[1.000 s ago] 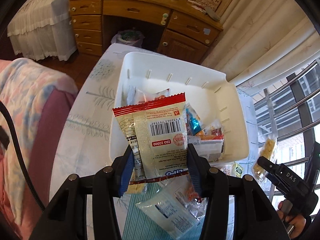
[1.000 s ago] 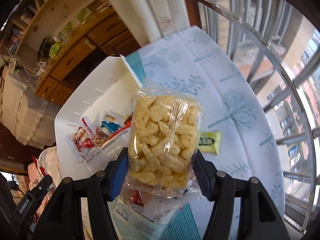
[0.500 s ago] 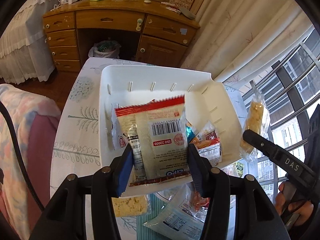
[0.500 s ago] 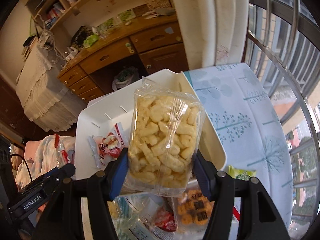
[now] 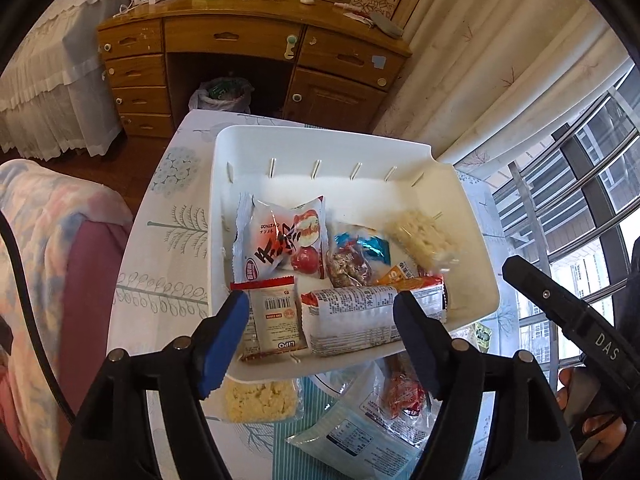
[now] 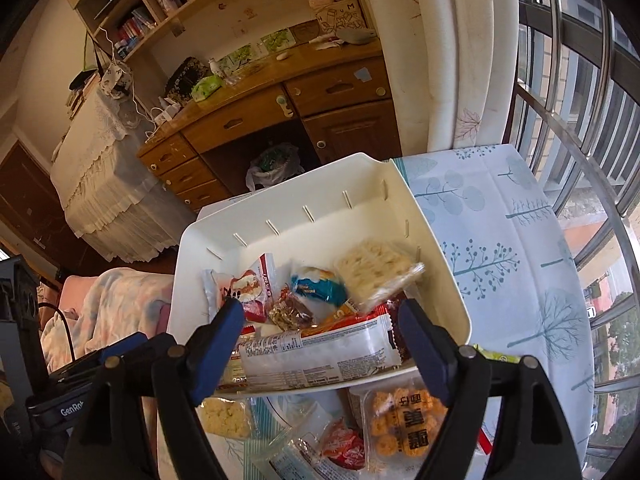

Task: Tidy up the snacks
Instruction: 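Withdraw both tools from the tray toward the remaining snacks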

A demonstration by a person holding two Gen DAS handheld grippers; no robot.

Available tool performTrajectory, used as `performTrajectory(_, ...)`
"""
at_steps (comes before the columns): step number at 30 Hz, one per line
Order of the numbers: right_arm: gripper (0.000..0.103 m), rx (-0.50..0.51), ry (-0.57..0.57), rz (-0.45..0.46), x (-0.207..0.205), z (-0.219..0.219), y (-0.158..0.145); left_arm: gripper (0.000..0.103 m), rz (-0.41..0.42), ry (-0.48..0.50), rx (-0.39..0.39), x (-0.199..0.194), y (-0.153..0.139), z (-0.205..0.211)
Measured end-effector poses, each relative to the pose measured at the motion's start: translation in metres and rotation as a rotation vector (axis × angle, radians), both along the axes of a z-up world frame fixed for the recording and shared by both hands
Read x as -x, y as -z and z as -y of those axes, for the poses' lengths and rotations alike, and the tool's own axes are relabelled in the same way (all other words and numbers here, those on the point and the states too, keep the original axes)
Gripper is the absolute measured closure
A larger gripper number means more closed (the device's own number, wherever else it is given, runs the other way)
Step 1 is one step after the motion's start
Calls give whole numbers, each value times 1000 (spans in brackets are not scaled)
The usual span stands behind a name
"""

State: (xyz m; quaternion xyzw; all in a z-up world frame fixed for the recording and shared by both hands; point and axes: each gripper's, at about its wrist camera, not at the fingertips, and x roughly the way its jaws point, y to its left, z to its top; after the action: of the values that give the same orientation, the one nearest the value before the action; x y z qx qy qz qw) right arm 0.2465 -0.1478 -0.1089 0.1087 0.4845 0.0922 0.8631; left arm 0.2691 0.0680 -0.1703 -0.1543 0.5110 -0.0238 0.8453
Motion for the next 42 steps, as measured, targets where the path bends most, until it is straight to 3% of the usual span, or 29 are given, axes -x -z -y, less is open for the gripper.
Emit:
performTrajectory(15, 22, -33, -23, 20, 42, 35, -19, 28, -7, -99, -83, 62, -23, 28)
performTrajectory(29, 22, -78, -73, -69, 66, 57, -2, 28, -47, -201, -118, 136, -13, 49)
performTrajectory(42, 22, -105, -143, -126, 84, 41, 10, 28, -59, -286, -144, 171, -17, 39)
